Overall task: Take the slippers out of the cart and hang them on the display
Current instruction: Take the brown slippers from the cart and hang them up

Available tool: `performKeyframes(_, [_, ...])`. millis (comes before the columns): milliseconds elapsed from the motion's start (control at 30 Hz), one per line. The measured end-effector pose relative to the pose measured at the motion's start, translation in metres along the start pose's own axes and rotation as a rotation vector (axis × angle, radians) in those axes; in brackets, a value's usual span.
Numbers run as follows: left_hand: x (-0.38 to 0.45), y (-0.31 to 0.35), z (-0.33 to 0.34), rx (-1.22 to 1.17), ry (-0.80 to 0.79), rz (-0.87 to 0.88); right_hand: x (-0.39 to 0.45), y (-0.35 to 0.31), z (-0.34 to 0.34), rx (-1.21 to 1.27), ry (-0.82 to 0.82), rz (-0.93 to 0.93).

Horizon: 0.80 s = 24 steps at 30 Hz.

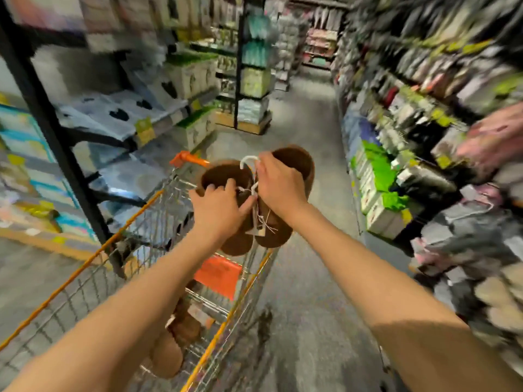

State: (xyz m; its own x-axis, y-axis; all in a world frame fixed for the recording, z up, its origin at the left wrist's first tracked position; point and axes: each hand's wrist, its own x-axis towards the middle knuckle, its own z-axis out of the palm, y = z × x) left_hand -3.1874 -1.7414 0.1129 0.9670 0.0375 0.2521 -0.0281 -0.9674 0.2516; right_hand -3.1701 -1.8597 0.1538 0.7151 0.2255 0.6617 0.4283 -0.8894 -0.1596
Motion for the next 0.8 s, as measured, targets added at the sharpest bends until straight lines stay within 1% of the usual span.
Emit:
performKeyframes(67, [-0.004,0.042,-0.016,-0.019,0.047,0.146,-0.014,0.021,-0.047,-0.010,0.001,0.135])
performKeyframes(133, [-0.019,0.087,-0.022,-0.051,0.058,0.287,-0.040,0.043,-0.095,-0.069,0.006,0.264])
performKeyframes(267, [-0.080,0.173,-0.018,-0.099,-0.036,0.525,-0.121,0.075,-0.180,-0.220,0.013,0.511])
performKeyframes(400, [-0.163,0.241,-0.011,-0.194,-0.140,0.736,-0.216,0.083,-0.253,-0.382,0.065,0.692])
performKeyframes(600, [-0.278,0.318,-0.005,-0.211,-0.209,1.080,-0.348,0.067,-0.342,-0.521,0.239,0.972])
performKeyframes(733, [-0.335,0.361,-0.019,-0.287,-0.261,1.286,-0.408,0.057,-0.391,-0.642,0.363,1.108])
performKeyframes(800, [-0.358,0.381,-0.029,-0.315,-0.263,1.385,-0.431,0.049,-0.414,-0.695,0.436,1.173])
